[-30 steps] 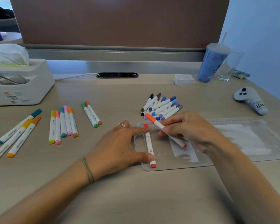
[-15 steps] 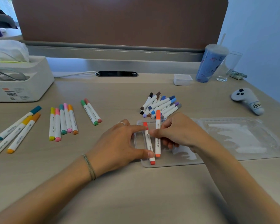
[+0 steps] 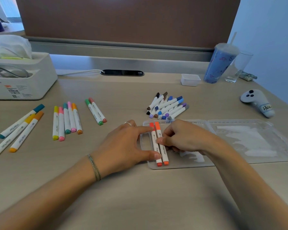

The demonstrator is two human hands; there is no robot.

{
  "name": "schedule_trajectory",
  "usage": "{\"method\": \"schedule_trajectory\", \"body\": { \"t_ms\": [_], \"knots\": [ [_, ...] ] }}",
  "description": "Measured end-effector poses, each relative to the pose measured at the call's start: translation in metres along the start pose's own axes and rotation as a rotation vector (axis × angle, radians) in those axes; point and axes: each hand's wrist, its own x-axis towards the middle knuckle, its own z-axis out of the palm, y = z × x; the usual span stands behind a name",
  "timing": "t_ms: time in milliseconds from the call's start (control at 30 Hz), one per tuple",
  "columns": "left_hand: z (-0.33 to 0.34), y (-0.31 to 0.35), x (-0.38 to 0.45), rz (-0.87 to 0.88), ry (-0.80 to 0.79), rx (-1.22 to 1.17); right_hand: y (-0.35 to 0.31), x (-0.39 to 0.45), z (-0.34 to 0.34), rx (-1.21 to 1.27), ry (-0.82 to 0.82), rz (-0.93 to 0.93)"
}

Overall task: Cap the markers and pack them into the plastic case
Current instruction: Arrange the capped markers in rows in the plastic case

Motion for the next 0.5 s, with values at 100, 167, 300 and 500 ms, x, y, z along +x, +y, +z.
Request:
{"method": "schedule_trajectory", "body": {
  "t_ms": [100,167,300,500],
  "knots": [
    [0.0,0.0,0.0,0.0,0.001,0.0,0.0,0.0,-0.001,-0.046,-0.012,-0.028],
    [0.001,0.0,0.0,-0.003,0.005,0.003,-0.001,0.001,-0.001,-0.067,-0.019,-0.027],
    [0.001,-0.001,0.001,-0.001,0.007,0.013,-0.004,0.009,0.0,-0.125,-0.039,-0.033],
    [-0.007,-0.003,0.0,0.026,-0.01,0.005,-0.009,0.012,-0.005,-0.147,0.066,-0.075]
  ]
}}
